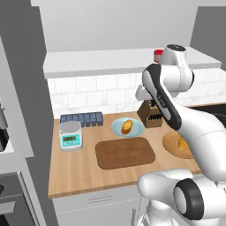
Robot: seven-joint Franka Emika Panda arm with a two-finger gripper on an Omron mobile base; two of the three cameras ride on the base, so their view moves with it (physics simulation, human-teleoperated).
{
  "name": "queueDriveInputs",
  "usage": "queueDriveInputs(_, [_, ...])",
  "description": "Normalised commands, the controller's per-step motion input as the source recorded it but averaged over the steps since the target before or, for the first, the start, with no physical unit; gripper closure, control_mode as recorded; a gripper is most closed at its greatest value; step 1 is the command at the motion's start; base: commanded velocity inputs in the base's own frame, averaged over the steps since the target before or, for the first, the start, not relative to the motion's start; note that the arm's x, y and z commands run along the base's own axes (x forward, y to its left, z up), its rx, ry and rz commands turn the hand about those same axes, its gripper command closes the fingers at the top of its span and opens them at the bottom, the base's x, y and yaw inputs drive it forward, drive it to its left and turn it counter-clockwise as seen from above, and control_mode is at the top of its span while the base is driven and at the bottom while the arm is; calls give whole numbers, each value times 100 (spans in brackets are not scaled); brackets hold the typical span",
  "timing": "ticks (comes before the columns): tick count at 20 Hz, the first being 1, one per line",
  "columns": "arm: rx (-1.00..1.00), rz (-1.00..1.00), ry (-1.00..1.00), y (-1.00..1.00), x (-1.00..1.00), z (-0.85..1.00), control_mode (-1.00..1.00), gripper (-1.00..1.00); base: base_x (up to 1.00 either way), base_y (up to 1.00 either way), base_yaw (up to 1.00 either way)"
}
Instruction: From the different types of pastries on the counter, select a croissant and place it on the cutting board. Then retrieve a jar of jam from the cabinet and place it alongside the croissant on the cutting board.
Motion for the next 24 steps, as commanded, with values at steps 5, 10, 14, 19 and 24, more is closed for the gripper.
queueDriveInputs(5, [0,0,4,0,0,0,-100,-100,0,0,0])
queueDriveInputs(10, [0,0,0,0,0,0,-100,-100,0,0,0])
queueDriveInputs(14, [0,-1,0,0,3,-3,-100,-100,0,0,0])
queueDriveInputs(19, [0,-6,-6,-19,24,0,-100,-100,0,0,0])
queueDriveInputs(24, [4,-4,-5,-15,13,27,-100,-100,0,0,0])
